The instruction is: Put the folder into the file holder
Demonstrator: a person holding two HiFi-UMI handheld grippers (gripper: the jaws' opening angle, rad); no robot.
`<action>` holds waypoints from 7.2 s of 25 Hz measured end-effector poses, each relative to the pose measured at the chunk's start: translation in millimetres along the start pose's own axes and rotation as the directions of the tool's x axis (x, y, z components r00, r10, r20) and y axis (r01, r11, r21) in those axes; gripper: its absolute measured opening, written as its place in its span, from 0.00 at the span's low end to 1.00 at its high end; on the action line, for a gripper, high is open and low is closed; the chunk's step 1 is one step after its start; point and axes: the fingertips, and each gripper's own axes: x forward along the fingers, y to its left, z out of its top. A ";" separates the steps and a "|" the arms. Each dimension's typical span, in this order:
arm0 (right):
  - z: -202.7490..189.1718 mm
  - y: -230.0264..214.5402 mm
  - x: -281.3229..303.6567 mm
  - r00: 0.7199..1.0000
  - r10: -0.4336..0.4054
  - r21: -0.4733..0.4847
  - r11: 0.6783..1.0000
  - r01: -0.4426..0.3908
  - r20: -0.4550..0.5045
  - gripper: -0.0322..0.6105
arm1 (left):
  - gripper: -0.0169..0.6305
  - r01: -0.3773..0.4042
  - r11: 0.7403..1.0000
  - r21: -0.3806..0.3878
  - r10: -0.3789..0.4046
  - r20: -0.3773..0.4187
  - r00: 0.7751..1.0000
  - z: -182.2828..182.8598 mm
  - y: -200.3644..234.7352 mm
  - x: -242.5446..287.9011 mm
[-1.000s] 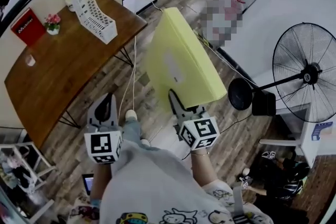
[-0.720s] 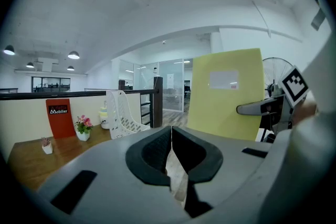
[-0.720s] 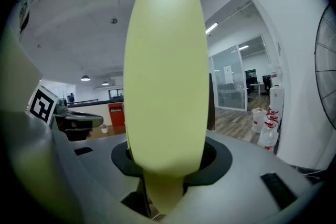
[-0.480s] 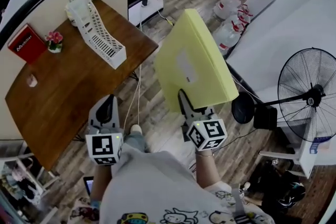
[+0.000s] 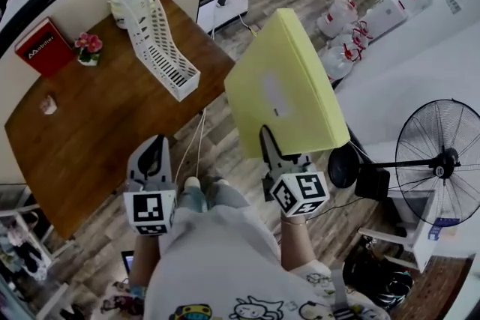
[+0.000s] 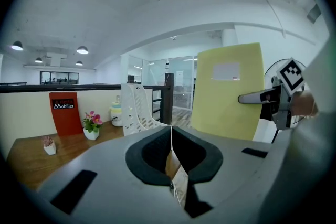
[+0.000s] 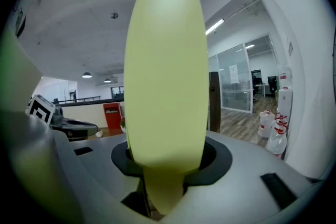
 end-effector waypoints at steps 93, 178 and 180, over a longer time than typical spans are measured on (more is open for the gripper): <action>84.4 95.0 228.9 0.750 0.661 -0.058 0.748 -0.661 -0.024 0.29 | 0.04 -0.644 0.736 -0.209 0.654 -0.025 0.756 13.9 -10.3 30.0; -43.1 142.0 299.6 0.851 0.507 -0.146 0.840 -0.523 -0.137 0.31 | 0.04 -0.595 0.767 -0.239 0.579 -0.141 0.803 -35.3 57.4 58.4; -43.6 143.3 300.5 0.852 0.505 -0.157 0.838 -0.523 -0.138 0.31 | 0.04 -0.595 0.767 -0.242 0.577 -0.146 0.804 -37.5 58.8 58.4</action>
